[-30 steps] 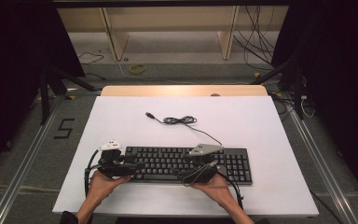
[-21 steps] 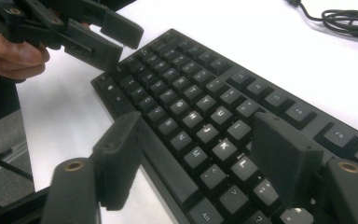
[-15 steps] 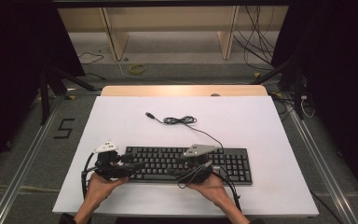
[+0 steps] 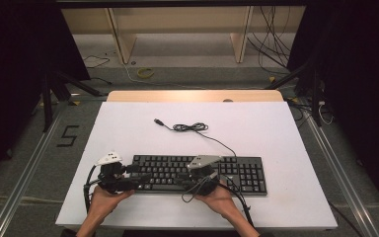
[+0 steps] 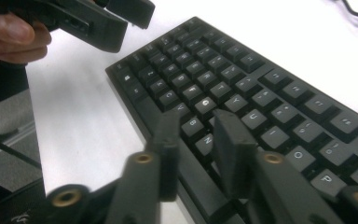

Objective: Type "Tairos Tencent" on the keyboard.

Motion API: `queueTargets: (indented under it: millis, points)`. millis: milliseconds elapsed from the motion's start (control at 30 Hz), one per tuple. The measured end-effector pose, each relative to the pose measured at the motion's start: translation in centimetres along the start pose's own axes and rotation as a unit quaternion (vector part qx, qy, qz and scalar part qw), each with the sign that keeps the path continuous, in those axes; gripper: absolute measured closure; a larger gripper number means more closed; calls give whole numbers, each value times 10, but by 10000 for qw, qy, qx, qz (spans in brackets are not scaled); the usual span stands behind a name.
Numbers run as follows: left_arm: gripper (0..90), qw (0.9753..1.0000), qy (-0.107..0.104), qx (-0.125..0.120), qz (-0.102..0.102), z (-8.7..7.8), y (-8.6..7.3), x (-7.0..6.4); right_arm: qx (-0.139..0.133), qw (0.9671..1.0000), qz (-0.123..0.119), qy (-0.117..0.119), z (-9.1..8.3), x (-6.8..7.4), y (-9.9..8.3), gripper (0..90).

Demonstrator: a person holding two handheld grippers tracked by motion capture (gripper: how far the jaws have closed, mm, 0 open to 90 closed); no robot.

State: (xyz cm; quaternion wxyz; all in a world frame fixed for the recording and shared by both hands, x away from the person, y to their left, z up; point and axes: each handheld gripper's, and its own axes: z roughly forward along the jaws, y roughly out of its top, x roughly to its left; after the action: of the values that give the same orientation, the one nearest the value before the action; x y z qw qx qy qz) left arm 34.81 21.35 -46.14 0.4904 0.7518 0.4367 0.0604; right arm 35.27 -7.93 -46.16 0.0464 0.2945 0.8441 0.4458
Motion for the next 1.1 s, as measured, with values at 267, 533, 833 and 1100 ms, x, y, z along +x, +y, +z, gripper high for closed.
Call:
queueTargets:
  millis: [267,533,833,1100]
  points:
    - [295,10000,-37,-7,45,-4,-3,-1,183,9997,-135,50,11,6,-1,883]
    - [295,10000,-43,-2,83,-6,-4,-2,294,9994,-179,34,19,7,-2,900]
    - [295,10000,-39,4,75,-8,-7,-2,372,9991,-189,2,23,7,-3,900]
    - [296,9999,-40,26,90,-8,-7,-3,432,9988,-216,-6,26,7,-4,900]
